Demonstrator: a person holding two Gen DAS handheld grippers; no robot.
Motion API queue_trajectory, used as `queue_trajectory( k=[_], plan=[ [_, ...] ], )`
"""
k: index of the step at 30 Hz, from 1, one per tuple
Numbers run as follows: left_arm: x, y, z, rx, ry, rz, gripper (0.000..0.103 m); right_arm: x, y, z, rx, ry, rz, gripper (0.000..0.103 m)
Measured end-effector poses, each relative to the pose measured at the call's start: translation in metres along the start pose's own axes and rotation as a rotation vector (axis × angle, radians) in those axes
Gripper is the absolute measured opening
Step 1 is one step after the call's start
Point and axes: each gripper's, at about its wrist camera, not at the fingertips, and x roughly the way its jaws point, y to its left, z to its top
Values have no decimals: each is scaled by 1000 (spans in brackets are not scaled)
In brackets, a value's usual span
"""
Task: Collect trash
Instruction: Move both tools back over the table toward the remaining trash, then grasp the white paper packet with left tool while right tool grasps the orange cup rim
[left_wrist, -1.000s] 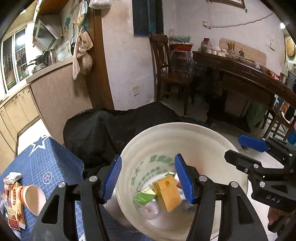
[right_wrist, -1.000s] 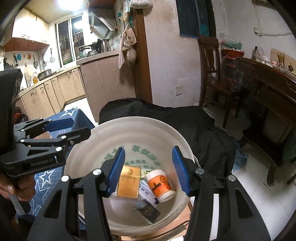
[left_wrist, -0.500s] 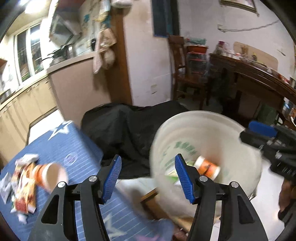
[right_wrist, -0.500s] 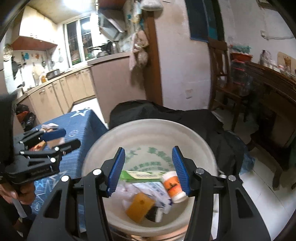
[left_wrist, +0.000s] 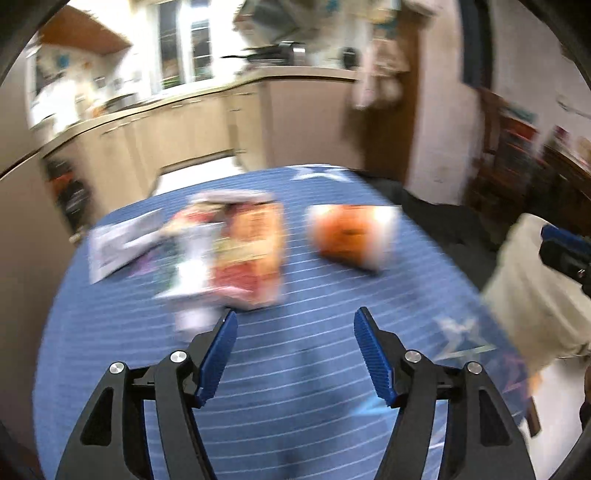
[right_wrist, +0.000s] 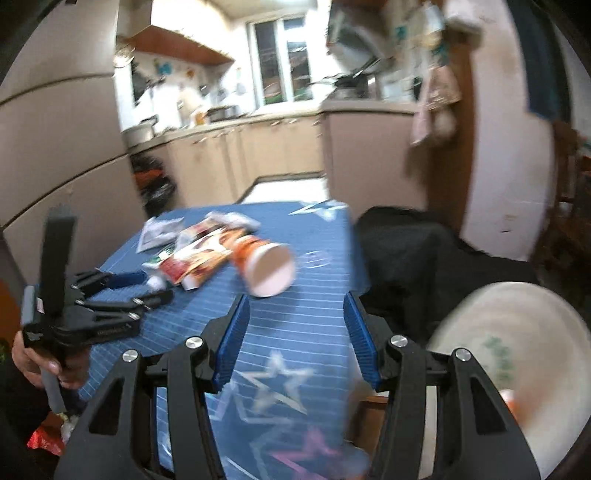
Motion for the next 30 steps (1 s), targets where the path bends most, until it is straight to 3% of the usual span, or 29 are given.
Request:
queue_trajectory(
  k=[5, 8, 14, 17, 19, 21, 23, 27, 30],
  plan=[
    [-11, 77, -15, -92, -6, 130, 68, 59, 18, 9, 36, 89, 92, 54],
    [-12, 115, -21, -138, -5, 193, 68, 86, 21, 16, 60, 124, 105, 59],
    [-9, 178, -23, -234, 6, 241, 69, 127, 16, 24, 142, 179, 129, 66],
    [1, 194, -6, -202, 6, 220, 71, 143, 14, 27, 168, 211, 149, 66],
    [15, 204, 11, -143, 1, 197, 81, 151, 14, 28, 182, 222, 163, 66],
    [36, 211, 35, -65, 1, 173, 84, 156, 14, 29, 192, 229, 170, 67],
    [59, 222, 57, -5, 19, 93, 88, 159, 15, 28, 200, 231, 174, 69],
    [98, 228, 92, 62, 11, 55, 98, 167, 14, 28, 200, 243, 177, 71],
    [132, 229, 103, 141, 21, 19, 98, 171, 13, 27, 201, 251, 181, 72]
  ],
)
